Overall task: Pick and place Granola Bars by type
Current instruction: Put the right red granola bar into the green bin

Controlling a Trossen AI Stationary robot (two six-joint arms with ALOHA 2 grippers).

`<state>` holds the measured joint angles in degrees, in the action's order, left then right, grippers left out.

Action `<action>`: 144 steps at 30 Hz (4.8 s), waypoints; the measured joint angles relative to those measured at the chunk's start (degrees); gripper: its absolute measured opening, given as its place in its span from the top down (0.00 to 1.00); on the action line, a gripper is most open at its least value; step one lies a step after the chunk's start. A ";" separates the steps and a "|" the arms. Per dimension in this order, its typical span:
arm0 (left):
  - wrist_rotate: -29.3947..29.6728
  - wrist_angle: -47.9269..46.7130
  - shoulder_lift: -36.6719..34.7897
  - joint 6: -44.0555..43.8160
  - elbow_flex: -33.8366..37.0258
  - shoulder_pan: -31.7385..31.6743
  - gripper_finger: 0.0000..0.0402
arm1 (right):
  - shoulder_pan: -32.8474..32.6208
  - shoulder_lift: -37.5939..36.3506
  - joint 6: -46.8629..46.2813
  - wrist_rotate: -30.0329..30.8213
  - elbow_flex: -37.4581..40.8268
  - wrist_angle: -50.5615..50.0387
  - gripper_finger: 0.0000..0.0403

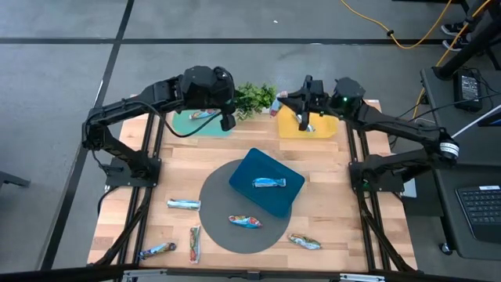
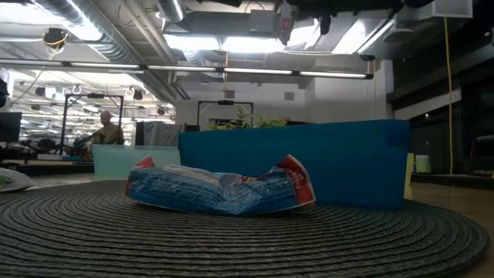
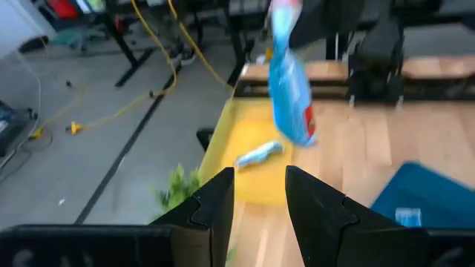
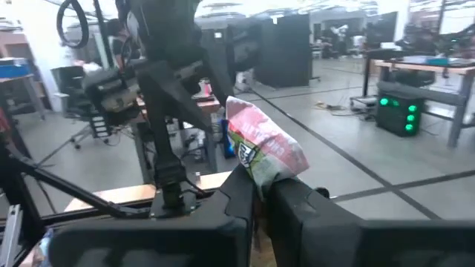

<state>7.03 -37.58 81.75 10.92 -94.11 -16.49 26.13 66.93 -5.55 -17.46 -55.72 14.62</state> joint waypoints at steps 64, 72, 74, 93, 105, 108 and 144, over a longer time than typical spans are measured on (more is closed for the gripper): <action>0.68 10.29 0.86 -4.54 -2.03 -2.76 0.97 | 7.65 18.68 4.88 -31.89 -28.17 -11.83 0.71; 7.48 -1.14 -6.58 -4.60 -2.71 -2.78 0.94 | 9.50 16.31 17.23 -27.70 -28.15 -38.05 0.69; 7.74 -7.11 -8.37 -6.08 -2.73 -2.91 0.96 | 9.48 15.76 22.32 -23.91 -28.13 -45.82 0.70; 1.74 -28.00 -8.26 -5.98 4.60 -14.11 0.96 | 7.62 15.25 28.43 -19.66 -28.13 -55.60 0.77; -6.71 -20.51 -5.17 -1.60 16.41 -26.12 0.96 | 5.12 15.25 28.29 -19.64 -28.13 -56.55 0.77; -8.58 -17.51 -4.17 -1.59 20.25 -27.66 0.96 | 4.81 15.25 28.35 -19.62 -28.13 -56.66 0.77; -13.27 0.13 19.45 -3.61 33.81 -30.14 0.91 | 4.81 15.27 28.62 -19.60 -28.11 -57.44 0.77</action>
<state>-6.24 -37.45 101.20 7.31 -60.29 -46.63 30.94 82.19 23.07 -37.06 -83.83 -42.83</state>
